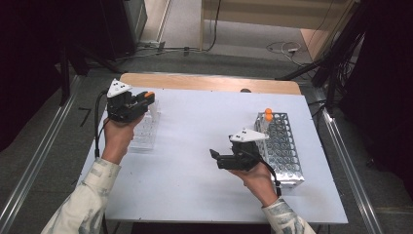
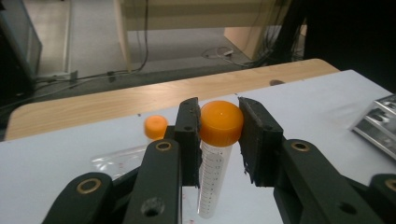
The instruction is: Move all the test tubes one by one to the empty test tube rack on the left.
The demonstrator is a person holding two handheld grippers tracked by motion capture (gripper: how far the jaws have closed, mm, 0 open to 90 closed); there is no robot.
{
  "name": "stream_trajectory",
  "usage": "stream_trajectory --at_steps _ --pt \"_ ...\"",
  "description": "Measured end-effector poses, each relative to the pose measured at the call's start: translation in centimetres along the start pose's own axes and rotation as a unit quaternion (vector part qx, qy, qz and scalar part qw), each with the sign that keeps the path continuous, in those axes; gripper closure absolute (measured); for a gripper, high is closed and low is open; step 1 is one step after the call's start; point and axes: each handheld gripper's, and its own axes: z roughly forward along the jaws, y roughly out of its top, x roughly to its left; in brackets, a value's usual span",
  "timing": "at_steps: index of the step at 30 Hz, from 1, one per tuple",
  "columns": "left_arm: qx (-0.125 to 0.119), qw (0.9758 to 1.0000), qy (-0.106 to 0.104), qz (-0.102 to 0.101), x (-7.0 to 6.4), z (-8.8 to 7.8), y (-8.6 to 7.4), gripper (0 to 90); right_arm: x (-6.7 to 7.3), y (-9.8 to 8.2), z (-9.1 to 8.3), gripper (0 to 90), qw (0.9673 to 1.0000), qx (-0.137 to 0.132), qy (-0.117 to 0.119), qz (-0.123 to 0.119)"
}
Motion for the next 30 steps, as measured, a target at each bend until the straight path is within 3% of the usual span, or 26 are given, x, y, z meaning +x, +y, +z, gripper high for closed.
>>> stream_trajectory --at_steps 13,30 --pt "-0.005 0.9993 0.035 -0.008 1.2 0.8 0.0 70.2 0.0 0.0 -0.1 17.0 1.0000 0.000 0.001 0.000" --pt "0.026 0.9985 0.049 0.003 0.9 2.6 -2.1 70.0 0.0 -0.1 -0.2 17.1 1.0000 -0.001 0.000 0.003"
